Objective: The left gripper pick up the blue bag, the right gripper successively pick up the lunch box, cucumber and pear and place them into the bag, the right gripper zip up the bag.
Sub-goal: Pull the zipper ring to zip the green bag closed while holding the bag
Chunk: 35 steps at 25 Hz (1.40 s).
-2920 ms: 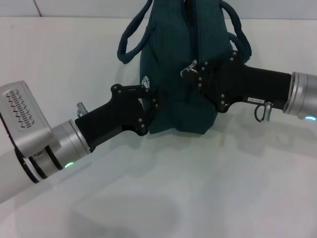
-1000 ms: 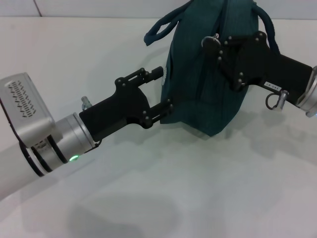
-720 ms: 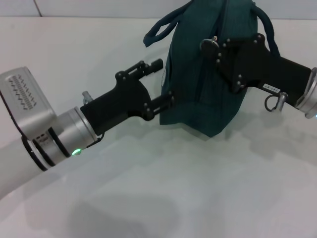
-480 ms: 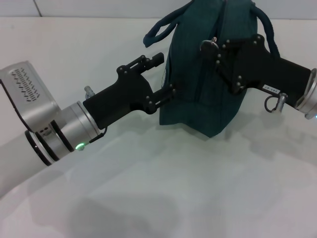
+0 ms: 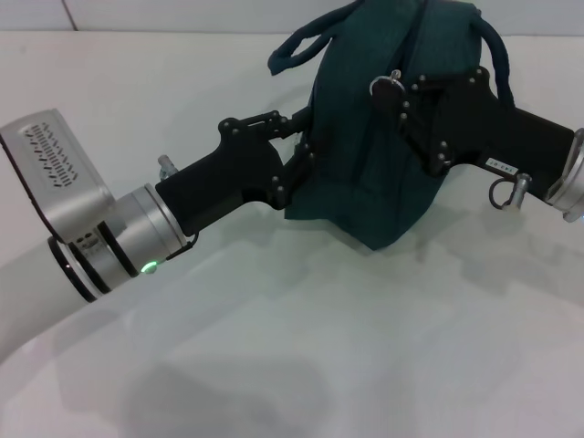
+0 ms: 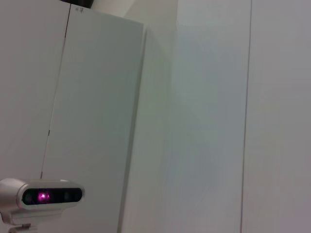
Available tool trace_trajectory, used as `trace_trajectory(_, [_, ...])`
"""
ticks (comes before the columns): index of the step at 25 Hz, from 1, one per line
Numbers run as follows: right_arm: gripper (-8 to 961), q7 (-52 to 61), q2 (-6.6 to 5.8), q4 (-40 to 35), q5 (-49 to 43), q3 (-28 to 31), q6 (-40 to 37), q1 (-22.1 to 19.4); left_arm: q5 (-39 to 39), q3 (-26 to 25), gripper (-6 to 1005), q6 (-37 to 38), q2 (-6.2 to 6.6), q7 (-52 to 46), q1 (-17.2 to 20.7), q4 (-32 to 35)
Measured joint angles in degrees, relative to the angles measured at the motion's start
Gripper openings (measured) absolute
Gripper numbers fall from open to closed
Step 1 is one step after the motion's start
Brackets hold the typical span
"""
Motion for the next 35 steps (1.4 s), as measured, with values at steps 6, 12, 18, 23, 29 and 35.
trace_trajectory(6, [11, 0.49, 0.00, 0.00, 0.01, -0.62, 0.11, -0.21, 0.14, -0.01, 284, -0.01, 0.00, 2.80, -0.16, 0.01])
trace_trajectory(12, [11, 4.78, 0.00, 0.02, 0.02, -1.50, 0.34, -0.39, 1.26, 0.03, 69, -0.08, 0.00, 6.44, -0.37, 0.07])
trace_trajectory(18, [30, 7.06, -0.01, -0.29, -0.14, -1.59, -0.17, -1.74, 1.55, 0.08, 48, -0.09, 0.01, 9.31, -0.05, 0.12])
trace_trajectory(23, [110, 8.71, -0.20, -0.68, 0.02, -1.49, -0.81, -3.04, 1.28, -0.13, 49, -0.09, 0.05, 11.98, 0.34, 0.12])
trace_trajectory(29, [140, 9.69, -0.27, -0.71, 0.02, -1.16, -2.14, -3.56, 1.16, -0.25, 49, -0.27, 0.15, 12.90, 0.45, 0.11])
trace_trajectory(35, [135, 10.98, -0.53, -0.71, 0.02, -1.01, -2.18, -4.55, 1.12, -0.28, 49, -0.53, 0.18, 12.93, 1.33, 0.10])
